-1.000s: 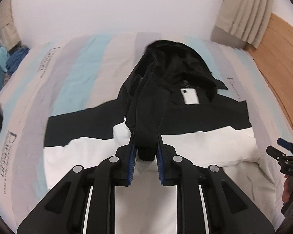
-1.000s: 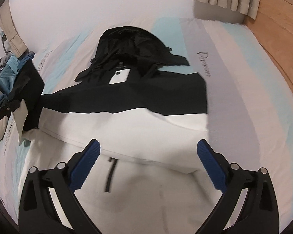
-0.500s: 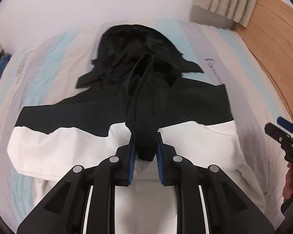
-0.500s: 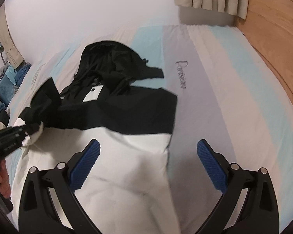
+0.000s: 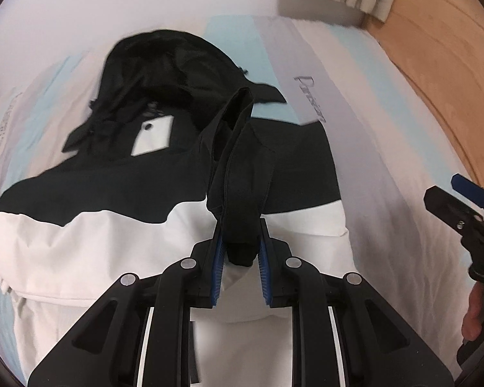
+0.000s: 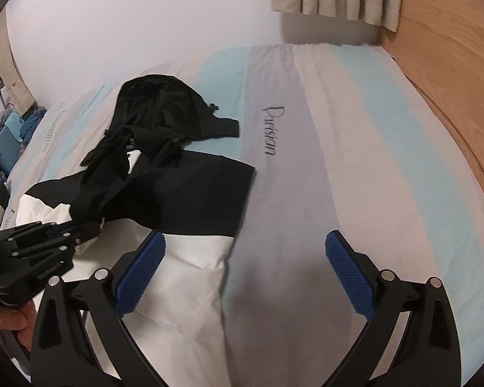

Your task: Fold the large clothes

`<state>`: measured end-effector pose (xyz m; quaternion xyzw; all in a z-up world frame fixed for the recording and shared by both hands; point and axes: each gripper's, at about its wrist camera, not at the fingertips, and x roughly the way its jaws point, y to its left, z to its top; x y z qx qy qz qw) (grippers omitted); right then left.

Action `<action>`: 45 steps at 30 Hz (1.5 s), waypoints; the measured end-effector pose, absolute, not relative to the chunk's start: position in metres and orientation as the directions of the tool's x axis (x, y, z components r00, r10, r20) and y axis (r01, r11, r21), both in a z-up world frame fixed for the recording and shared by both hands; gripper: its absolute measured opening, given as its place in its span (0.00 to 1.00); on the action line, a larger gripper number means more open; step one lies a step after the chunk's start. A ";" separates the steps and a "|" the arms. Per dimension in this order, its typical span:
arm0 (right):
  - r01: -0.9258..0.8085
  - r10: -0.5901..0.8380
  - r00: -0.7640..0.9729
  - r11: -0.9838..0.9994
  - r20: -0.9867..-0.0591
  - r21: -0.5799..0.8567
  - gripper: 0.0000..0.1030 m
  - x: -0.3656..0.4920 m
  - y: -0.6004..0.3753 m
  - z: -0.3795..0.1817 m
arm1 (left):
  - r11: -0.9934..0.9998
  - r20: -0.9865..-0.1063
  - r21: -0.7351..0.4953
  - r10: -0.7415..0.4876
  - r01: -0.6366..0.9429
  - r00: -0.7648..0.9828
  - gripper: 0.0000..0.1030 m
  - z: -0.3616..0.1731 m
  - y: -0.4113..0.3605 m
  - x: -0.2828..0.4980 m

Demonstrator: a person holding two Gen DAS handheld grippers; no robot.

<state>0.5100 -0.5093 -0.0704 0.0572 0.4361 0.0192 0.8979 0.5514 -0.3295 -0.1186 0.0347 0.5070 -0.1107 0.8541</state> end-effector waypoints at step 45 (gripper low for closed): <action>0.159 0.009 0.557 0.980 -0.831 0.117 0.93 0.445 -0.605 -0.099 | 0.902 -0.878 -0.214 -0.346 0.376 0.331 0.76 -0.152 -0.431 0.526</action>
